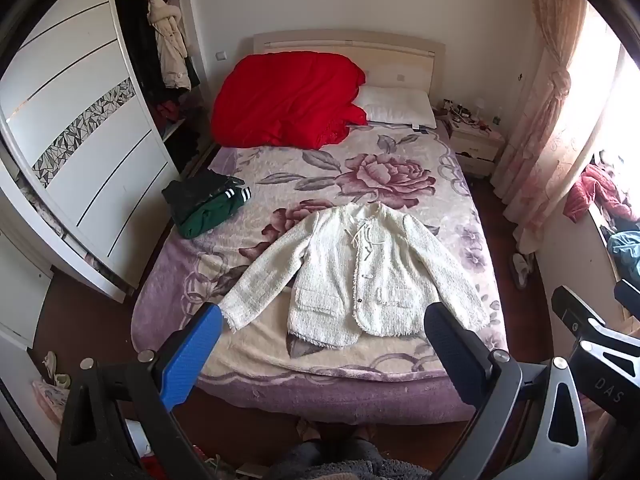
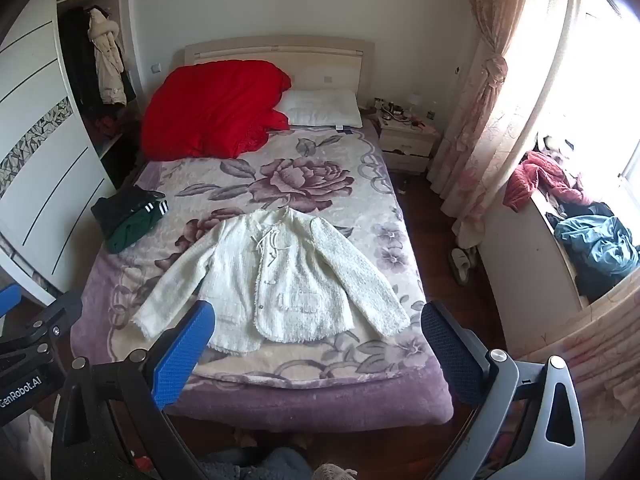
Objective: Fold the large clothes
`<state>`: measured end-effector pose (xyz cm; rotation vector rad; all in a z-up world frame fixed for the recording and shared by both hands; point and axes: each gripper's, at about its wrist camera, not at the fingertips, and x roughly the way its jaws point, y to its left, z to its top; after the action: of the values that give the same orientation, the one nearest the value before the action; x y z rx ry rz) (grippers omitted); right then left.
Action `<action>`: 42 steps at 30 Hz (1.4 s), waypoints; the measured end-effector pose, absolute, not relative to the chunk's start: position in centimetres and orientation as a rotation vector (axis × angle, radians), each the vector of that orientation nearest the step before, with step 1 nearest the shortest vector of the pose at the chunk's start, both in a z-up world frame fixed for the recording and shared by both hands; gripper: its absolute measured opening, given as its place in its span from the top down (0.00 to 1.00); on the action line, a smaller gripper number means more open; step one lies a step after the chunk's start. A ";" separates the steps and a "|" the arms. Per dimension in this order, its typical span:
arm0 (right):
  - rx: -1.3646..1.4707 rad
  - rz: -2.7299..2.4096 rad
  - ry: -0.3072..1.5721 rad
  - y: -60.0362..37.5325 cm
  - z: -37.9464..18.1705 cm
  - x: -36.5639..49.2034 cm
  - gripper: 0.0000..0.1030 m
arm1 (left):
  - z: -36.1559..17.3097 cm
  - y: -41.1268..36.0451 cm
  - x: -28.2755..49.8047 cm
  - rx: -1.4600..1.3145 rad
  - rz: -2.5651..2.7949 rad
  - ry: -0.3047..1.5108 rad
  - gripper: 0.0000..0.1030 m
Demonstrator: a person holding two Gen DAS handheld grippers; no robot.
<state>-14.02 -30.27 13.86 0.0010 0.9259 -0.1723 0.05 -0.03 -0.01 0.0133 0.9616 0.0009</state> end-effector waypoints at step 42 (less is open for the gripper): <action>0.008 -0.170 0.898 -30.1 13.9 -14.3 0.00 | 1.5 -1.6 -0.3 0.015 -0.010 0.905 0.00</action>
<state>-14.27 -30.14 13.87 0.0084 0.8978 -0.1704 -0.34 -1.65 1.46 0.0146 0.9048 -0.0104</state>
